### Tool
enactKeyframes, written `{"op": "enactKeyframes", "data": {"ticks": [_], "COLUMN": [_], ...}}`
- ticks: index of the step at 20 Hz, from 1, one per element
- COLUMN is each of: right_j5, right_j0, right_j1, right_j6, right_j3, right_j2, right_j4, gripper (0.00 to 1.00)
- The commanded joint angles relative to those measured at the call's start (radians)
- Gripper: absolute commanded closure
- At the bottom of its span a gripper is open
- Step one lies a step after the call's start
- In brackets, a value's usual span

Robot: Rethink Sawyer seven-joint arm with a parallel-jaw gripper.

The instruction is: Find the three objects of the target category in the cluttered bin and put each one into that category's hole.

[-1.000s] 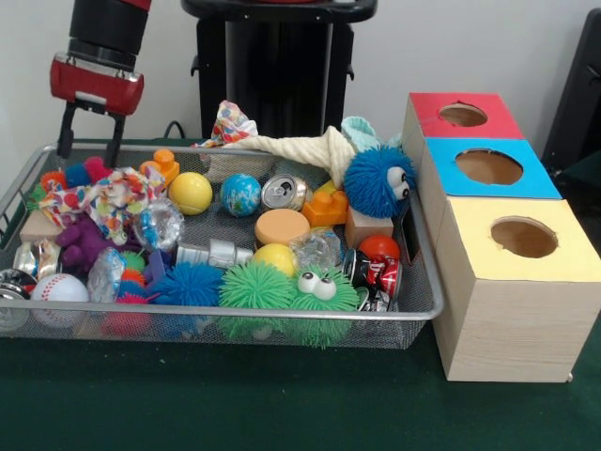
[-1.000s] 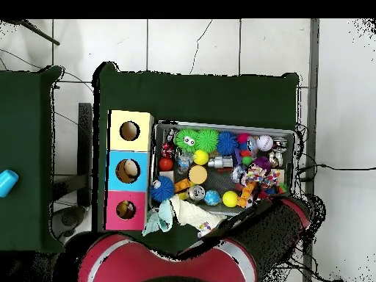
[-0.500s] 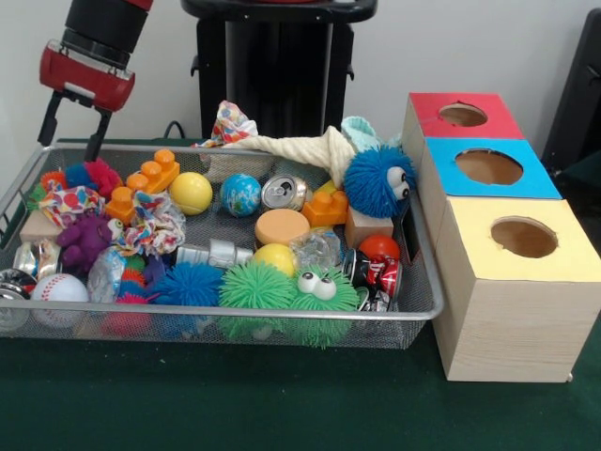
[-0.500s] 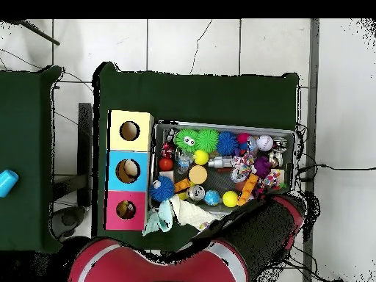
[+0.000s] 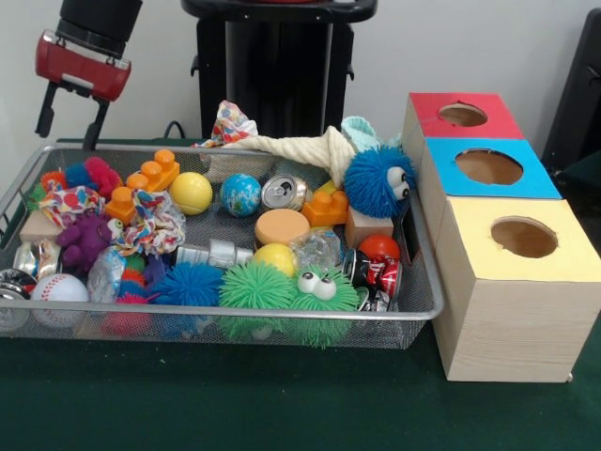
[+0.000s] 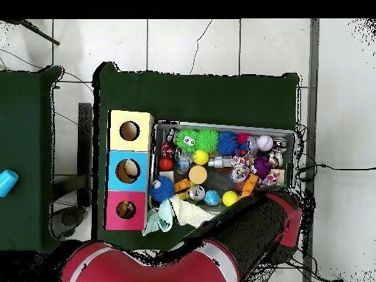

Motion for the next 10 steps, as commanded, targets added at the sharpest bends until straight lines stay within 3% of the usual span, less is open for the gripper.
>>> {"op": "enactKeyframes", "data": {"ticks": [1, 4, 8, 10], "right_j5": [-0.145, -0.163, -0.04, -0.029], "right_j0": [0.035, 0.028, 0.02, 0.004], "right_j1": [0.051, 0.049, 0.06, 0.061], "right_j6": [0.528, 0.481, 0.34, 0.287], "right_j3": [-0.111, -0.105, -0.084, -0.077], "right_j2": [0.149, 0.162, 0.178, 0.193], "right_j4": [-0.124, -0.127, -0.048, -0.028], "gripper": [0.0, 0.0, 0.0, 0.0]}}
